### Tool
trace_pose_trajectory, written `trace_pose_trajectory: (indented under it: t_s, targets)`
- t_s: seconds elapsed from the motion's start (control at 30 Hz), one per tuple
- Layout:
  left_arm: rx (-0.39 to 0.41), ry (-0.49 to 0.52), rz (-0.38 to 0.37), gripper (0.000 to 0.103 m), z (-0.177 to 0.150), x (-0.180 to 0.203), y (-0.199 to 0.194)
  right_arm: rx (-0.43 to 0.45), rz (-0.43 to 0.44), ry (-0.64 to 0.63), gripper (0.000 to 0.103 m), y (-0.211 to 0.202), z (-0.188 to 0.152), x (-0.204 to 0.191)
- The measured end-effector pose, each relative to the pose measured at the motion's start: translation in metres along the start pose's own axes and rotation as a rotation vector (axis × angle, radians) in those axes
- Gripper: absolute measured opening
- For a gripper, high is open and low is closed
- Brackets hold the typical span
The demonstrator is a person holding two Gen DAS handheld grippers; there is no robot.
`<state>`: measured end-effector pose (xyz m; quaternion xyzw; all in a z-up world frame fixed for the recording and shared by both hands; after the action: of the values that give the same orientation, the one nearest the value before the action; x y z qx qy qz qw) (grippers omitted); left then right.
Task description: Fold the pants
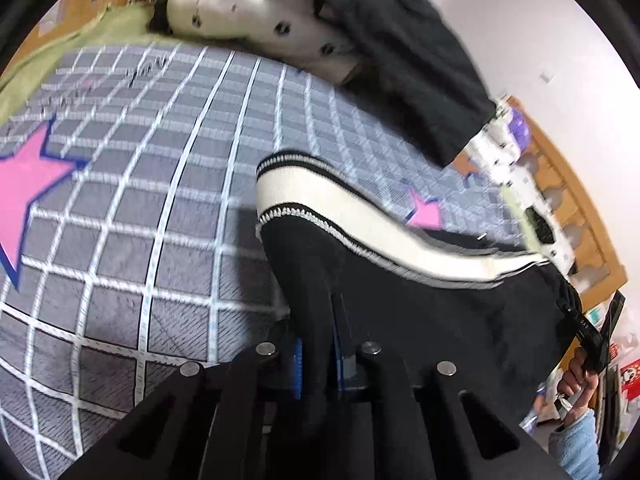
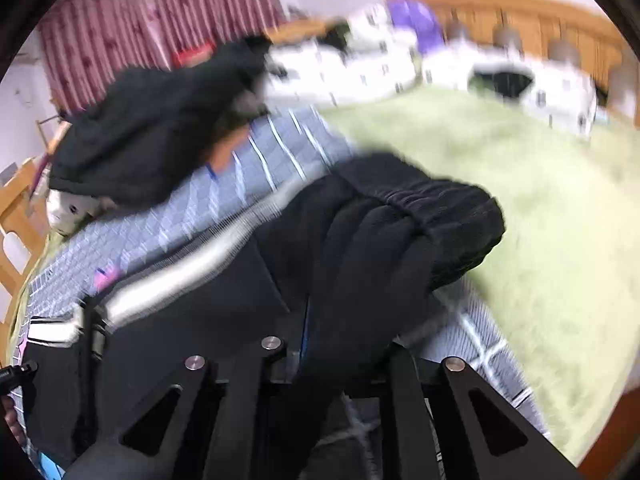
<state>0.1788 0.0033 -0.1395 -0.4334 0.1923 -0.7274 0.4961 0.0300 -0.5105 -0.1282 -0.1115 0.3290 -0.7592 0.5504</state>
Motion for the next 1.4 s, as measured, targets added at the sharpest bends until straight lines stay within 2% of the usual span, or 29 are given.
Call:
trace_pose_trajectory:
  t_s: [0.17, 0.27, 0.33, 0.4, 0.5, 0.57, 0.67, 0.73, 0.77, 0.83, 0.87, 0.9, 0.93, 0.97, 1.0, 1.03, 1.07, 1.1, 1.17, 1.27, 1.4]
  targets:
    - [0.045, 0.010, -0.039, 0.010, 0.037, 0.026, -0.031, 0.105, 0.015, -0.090, 0.010, -0.040, 0.043, -0.063]
    - [0.076, 0.030, -0.054, 0.010, 0.051, 0.027, -0.057, 0.147, 0.043, -0.114, 0.010, -0.062, 0.067, -0.098]
    - [0.110, 0.055, -0.024, 0.010, 0.060, 0.019, -0.078, 0.167, 0.087, -0.114, 0.010, -0.073, 0.076, -0.115]
    - [0.137, 0.072, 0.050, 0.010, 0.068, 0.000, -0.099, 0.187, 0.136, -0.127, 0.010, -0.083, 0.082, -0.135]
    - [0.139, 0.043, 0.132, 0.010, 0.077, -0.048, -0.127, 0.199, 0.230, -0.153, 0.010, -0.090, 0.078, -0.167]
    - [0.145, 0.040, 0.181, 0.010, 0.075, -0.074, -0.136, 0.159, 0.321, -0.149, 0.010, -0.082, 0.065, -0.182]
    - [0.110, 0.063, 0.286, 0.011, 0.060, -0.115, -0.125, 0.084, 0.364, -0.202, 0.010, -0.057, 0.034, -0.197]
    - [0.060, 0.061, 0.326, 0.011, 0.049, -0.135, -0.106, -0.014, 0.343, -0.290, 0.012, -0.025, -0.003, -0.201]
    - [0.036, 0.053, 0.363, 0.011, 0.040, -0.149, -0.092, -0.056, 0.315, -0.311, 0.012, -0.012, -0.017, -0.199]
    - [0.017, 0.039, 0.388, 0.015, 0.029, -0.165, -0.077, -0.171, 0.228, -0.336, 0.014, 0.017, -0.045, -0.188]
    - [0.015, 0.030, 0.394, 0.023, 0.025, -0.169, -0.075, -0.224, 0.223, -0.314, 0.015, 0.025, -0.055, -0.178]
    - [0.016, 0.013, 0.408, 0.033, 0.022, -0.173, -0.073, -0.249, 0.260, -0.282, 0.016, 0.026, -0.059, -0.167]
    - [0.019, -0.006, 0.433, 0.041, 0.020, -0.176, -0.072, -0.264, 0.301, -0.244, 0.020, 0.023, -0.062, -0.159]
    - [0.015, -0.013, 0.468, 0.055, 0.019, -0.177, -0.072, -0.275, 0.320, -0.209, 0.022, 0.018, -0.063, -0.150]
    - [0.010, -0.006, 0.495, 0.066, 0.017, -0.177, -0.072, -0.289, 0.331, -0.182, 0.030, 0.011, -0.065, -0.141]
    - [0.010, 0.008, 0.512, 0.066, 0.015, -0.175, -0.073, -0.293, 0.307, -0.170, 0.048, 0.004, -0.066, -0.137]
    - [0.015, 0.031, 0.525, 0.066, 0.012, -0.171, -0.076, -0.277, 0.272, -0.157, 0.055, -0.005, -0.066, -0.130]
    - [0.021, 0.040, 0.526, 0.066, 0.008, -0.168, -0.079, -0.248, 0.272, -0.129, 0.059, -0.016, -0.064, -0.123]
    - [0.036, 0.031, 0.512, 0.067, 0.002, -0.161, -0.087, -0.237, 0.313, -0.047, 0.060, -0.025, -0.065, -0.108]
    - [0.065, -0.017, 0.451, 0.067, -0.007, -0.158, -0.100, -0.259, 0.346, 0.069, 0.061, -0.016, -0.065, -0.100]
    - [0.088, -0.044, 0.394, 0.068, -0.024, -0.148, -0.112, -0.285, 0.394, 0.262, 0.067, 0.021, -0.066, -0.098]
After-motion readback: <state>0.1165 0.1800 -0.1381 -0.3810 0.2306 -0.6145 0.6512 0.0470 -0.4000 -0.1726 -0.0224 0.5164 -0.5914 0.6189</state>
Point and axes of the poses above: each gripper's, at about its wrist camera, not at the fingertips, and y roughly the way its jaws point, x to its right, z to its top, the point moved 2 cm from there along y, roughly the way its jaws point, and after that the axes turned 2 degrees about x, right-handed, at the moved point
